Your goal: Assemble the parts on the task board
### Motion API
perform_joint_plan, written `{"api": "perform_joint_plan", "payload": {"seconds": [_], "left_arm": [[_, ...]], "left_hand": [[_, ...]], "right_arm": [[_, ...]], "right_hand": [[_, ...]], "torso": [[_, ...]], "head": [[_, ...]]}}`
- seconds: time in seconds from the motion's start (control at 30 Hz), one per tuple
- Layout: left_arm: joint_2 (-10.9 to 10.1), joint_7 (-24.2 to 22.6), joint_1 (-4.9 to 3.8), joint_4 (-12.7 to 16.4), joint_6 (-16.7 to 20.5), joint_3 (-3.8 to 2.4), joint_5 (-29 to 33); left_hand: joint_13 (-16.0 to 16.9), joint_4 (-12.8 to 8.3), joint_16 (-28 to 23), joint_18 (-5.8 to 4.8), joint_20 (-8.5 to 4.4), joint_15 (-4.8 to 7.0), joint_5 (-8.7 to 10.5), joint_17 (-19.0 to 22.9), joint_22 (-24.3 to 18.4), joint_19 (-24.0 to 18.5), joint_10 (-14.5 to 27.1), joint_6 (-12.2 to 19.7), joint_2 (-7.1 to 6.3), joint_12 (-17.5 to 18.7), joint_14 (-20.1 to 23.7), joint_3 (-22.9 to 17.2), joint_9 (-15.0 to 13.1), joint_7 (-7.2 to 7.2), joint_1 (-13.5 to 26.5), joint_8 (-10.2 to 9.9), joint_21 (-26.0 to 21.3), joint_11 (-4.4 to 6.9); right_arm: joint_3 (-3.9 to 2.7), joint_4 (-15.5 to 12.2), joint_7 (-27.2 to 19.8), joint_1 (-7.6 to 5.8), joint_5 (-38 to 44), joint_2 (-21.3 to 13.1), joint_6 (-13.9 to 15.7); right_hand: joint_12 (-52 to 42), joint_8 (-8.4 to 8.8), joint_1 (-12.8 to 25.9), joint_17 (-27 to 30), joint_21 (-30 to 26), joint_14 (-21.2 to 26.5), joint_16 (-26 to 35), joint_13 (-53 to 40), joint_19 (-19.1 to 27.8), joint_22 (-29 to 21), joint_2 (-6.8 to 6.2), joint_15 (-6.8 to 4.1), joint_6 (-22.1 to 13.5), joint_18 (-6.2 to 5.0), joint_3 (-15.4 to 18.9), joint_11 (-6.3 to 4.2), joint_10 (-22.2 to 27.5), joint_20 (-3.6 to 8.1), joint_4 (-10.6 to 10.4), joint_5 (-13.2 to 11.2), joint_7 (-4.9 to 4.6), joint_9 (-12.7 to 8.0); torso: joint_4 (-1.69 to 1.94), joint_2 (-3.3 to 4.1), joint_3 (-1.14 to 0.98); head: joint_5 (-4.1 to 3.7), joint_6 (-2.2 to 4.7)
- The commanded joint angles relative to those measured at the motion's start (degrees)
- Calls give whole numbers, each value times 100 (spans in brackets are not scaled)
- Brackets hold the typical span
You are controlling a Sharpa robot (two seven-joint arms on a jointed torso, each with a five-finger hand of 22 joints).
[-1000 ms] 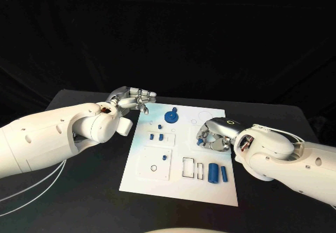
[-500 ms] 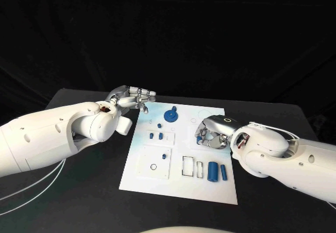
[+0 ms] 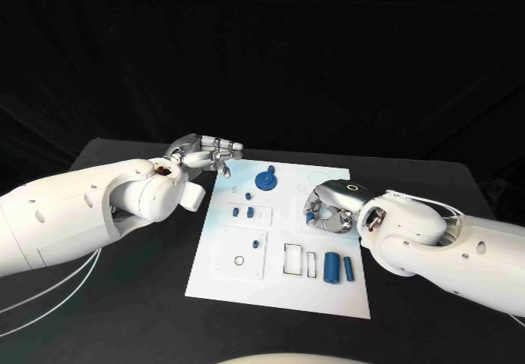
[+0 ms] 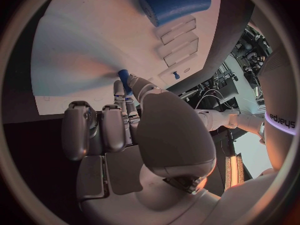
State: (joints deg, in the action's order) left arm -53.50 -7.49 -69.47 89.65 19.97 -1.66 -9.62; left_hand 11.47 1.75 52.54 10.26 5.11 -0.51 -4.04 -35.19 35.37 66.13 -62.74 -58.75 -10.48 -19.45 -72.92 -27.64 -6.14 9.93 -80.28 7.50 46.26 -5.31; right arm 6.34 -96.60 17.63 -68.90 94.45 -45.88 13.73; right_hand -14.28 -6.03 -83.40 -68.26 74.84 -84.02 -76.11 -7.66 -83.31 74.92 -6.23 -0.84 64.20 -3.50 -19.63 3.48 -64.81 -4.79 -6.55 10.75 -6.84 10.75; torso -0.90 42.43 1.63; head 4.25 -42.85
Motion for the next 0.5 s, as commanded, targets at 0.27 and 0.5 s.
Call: {"api": "perform_joint_plan", "payload": {"seconds": [0.27,0.5], "left_arm": [[1,5,-5,21,-90,-3,24],[3,6,-5,17,-85,-3,24]], "left_hand": [[9,-30,-28,31,23,-5,-20,2,-12,8,46,49,67,41,50,-8,8,12,5,-37,-36,-13],[10,-32,-27,31,24,-6,-21,0,-14,9,52,53,77,40,51,-11,9,13,2,-37,-39,-14]], "right_arm": [[42,41,145,48,48,26,-348],[42,5,155,48,88,5,157]], "right_hand": [[40,7,59,9,-28,-190,4,3,-5,927,14,-22,83,27,-79,-14,-115,-26,-36,-16,7,9],[31,-70,-12,-4,98,-197,-6,-22,-66,984,93,-65,234,52,-223,-65,-309,6,70,21,38,67]], "torso": [[3,0,0],[3,2,-5]], "head": [[3,12],[11,26]]}}
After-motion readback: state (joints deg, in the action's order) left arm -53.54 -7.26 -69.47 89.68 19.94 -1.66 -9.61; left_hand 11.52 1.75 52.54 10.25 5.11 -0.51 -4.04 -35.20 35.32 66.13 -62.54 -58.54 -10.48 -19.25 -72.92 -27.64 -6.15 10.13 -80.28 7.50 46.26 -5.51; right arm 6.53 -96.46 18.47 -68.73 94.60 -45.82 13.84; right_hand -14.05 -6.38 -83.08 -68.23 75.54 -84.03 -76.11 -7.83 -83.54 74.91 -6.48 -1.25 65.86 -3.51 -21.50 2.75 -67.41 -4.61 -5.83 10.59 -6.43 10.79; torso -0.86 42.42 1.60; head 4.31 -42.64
